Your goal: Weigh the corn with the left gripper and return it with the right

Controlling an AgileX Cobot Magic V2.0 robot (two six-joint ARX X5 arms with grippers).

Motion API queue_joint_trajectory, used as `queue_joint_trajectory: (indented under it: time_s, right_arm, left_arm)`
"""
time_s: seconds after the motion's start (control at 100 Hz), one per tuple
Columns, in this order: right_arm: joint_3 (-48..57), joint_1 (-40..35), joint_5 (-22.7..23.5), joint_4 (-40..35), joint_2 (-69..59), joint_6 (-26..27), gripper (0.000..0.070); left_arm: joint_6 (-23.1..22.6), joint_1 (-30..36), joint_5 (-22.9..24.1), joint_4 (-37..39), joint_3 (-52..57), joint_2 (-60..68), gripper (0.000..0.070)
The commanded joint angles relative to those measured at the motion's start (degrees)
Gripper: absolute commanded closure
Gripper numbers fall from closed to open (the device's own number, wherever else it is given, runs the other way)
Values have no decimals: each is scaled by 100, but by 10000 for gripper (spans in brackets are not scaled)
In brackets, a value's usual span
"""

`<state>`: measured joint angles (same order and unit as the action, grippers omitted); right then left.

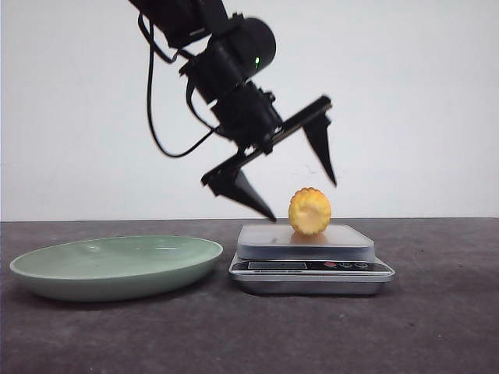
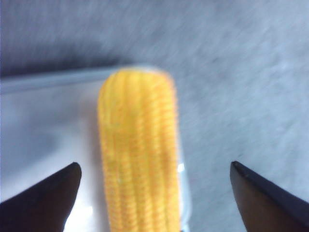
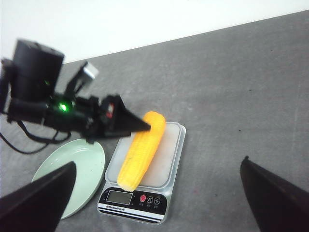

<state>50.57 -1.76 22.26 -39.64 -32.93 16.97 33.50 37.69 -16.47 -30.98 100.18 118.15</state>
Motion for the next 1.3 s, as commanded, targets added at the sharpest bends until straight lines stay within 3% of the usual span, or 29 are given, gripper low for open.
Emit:
queue_joint_trajectory:
  time_s: [0.0, 0.1, 0.31, 0.53, 0.75, 0.85, 0.91, 1.03, 1.13, 1.29]
  right_arm:
    - [55, 2, -22, 57, -33, 63, 5]
    - [55, 2, -22, 59, -33, 63, 5]
    - [55, 2, -22, 59, -33, 63, 5]
    - [55, 2, -24, 59, -39, 59, 5]
    - [55, 2, -11, 59, -127, 59, 5]
    - [52, 0, 37, 57, -146, 59, 5]
    - [55, 0, 33, 63, -146, 59, 5]
    - [52, -7, 31, 59, -144, 61, 5]
    - [52, -28, 98, 61, -146, 61, 5]
    - [52, -94, 199, 61, -144, 61, 5]
  left_arm:
    - [-114, 39, -4, -81, 385, 136, 88]
    - [-212, 17, -7, -411, 1012, 133, 89]
    - [-1025, -63, 205, -1746, 2927, 133, 118]
    - [-1543, -94, 920, -3215, 5184, 133, 316]
    - [-1838, -94, 1537, -4441, 7381, 133, 382]
    - [-1926, -94, 1674, -5005, 8413, 133, 516]
    - [-1996, -94, 1740, -5200, 8402, -118, 564]
    - [-2142, -90, 1794, -5302, 8406, -544, 576]
    - [-2208, -35, 1799, -5302, 8404, -955, 685]
    - [-2302, 0, 1805, -5313, 8404, -1539, 690]
